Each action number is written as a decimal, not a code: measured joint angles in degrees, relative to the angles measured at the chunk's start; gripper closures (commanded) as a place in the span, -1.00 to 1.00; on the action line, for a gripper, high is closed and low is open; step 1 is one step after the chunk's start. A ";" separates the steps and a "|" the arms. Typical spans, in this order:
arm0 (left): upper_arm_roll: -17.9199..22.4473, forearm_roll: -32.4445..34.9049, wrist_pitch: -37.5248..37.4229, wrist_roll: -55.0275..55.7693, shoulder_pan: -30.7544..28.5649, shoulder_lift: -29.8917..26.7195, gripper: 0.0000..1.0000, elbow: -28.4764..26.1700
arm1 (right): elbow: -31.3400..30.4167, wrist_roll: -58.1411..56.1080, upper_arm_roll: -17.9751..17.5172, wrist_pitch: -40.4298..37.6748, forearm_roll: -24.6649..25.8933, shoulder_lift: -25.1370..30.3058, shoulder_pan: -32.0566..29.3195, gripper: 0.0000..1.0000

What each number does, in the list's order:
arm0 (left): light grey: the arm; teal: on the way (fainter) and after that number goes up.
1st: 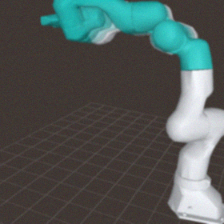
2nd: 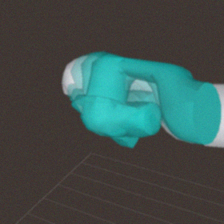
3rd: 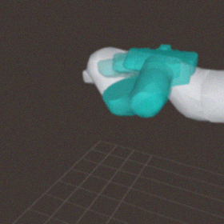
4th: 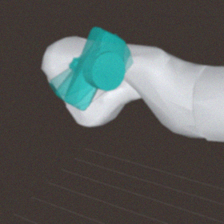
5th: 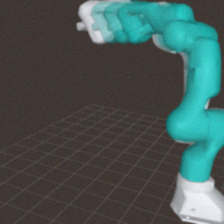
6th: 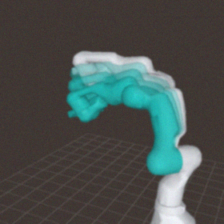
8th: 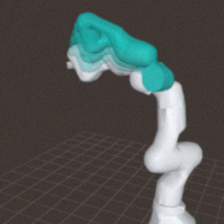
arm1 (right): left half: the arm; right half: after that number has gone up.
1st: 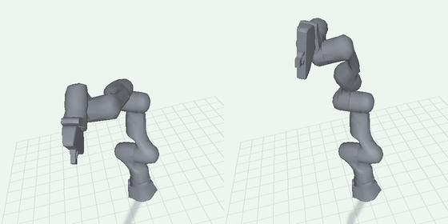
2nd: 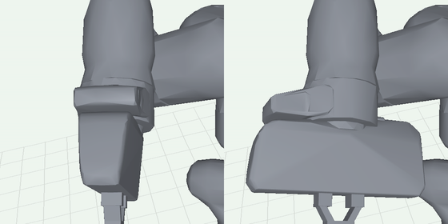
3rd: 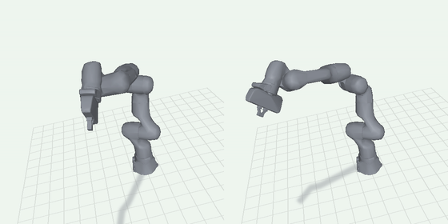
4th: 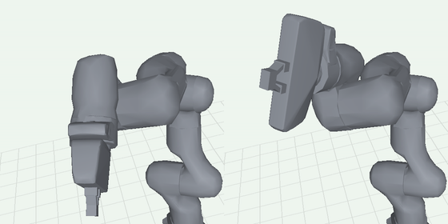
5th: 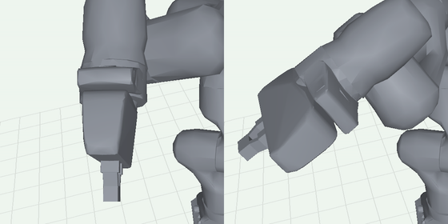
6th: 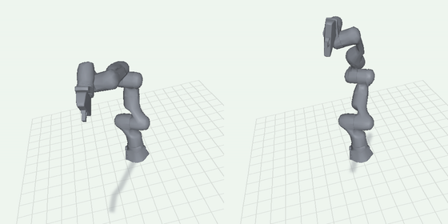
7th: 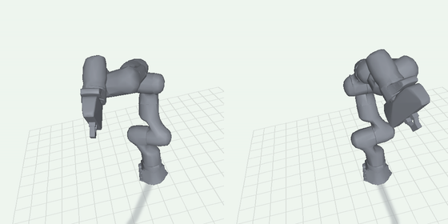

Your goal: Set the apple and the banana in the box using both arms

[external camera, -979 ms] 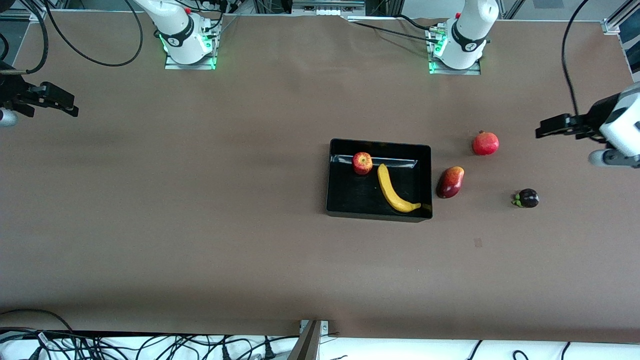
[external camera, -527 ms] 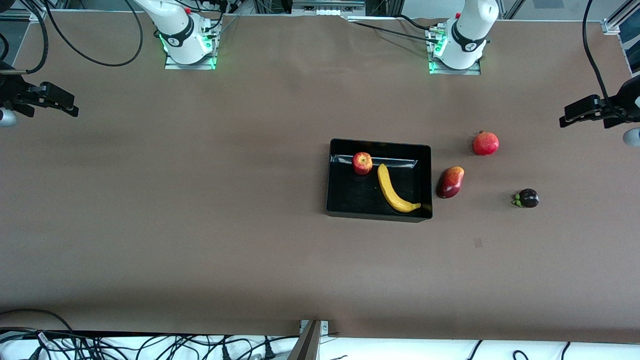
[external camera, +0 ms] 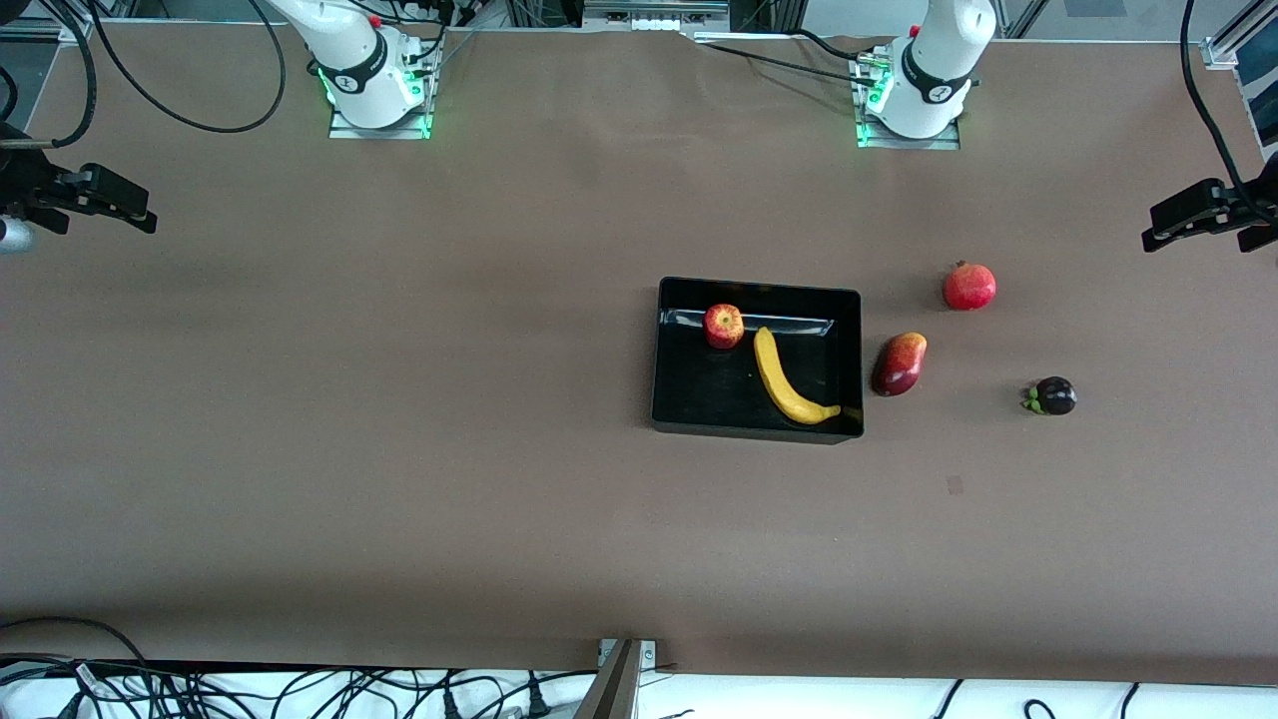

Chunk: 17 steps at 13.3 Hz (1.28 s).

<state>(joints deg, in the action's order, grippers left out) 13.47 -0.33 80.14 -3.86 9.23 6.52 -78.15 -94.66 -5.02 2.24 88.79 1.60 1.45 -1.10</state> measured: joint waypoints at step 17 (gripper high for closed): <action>-0.14 0.00 0.26 0.00 0.16 0.02 -1.00 2.30 | 0.00 0.00 0.00 0.00 0.00 0.00 0.00 -1.00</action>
<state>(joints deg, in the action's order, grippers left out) 13.33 -0.33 80.41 -3.86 9.39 6.54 -75.85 -94.66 -5.02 2.24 88.79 1.60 1.45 -1.10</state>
